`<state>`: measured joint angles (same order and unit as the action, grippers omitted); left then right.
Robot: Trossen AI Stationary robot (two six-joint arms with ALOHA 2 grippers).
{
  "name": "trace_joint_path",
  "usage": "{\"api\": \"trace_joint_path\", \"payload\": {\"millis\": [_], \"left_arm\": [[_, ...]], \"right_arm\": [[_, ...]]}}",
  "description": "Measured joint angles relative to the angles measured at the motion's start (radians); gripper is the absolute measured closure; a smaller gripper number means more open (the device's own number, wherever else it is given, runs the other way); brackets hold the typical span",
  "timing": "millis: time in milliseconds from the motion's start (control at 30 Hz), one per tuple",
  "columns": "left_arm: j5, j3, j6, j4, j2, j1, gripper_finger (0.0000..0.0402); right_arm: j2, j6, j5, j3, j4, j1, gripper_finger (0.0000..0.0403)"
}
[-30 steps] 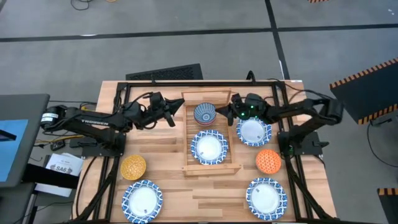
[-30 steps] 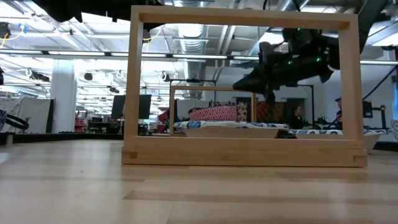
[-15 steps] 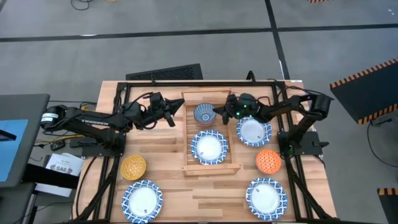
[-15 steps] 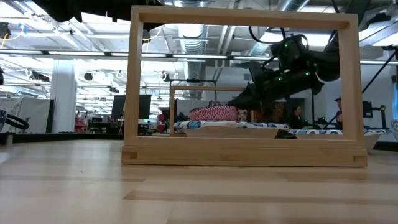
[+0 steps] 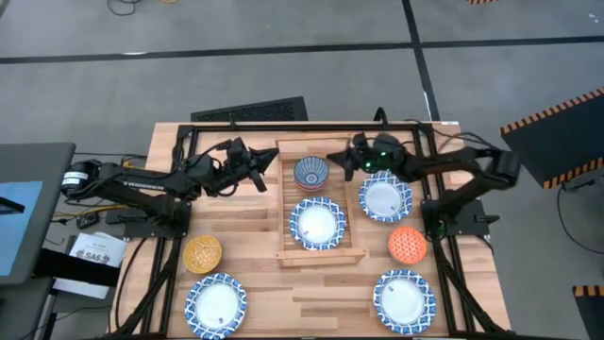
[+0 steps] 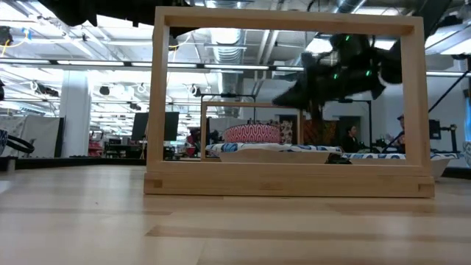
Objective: Place and stack bowls onto a shelf
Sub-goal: Stack the blue bowl on top of the red bowl on the shelf, then stack the blue white bowl on top of the blue white bowl on the shelf
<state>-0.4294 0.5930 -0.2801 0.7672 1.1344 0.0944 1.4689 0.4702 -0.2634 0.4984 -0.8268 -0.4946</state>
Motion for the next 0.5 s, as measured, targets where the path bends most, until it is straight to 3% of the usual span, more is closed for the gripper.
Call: {"api": "trace_joint_path", "payload": {"millis": [500], "left_arm": [[0.132,0.001,0.058,-0.23,-0.134,0.004,0.0401]], "right_arm": [[-0.592,-0.035,0.013,0.003,0.21,0.099,0.0376]]}}
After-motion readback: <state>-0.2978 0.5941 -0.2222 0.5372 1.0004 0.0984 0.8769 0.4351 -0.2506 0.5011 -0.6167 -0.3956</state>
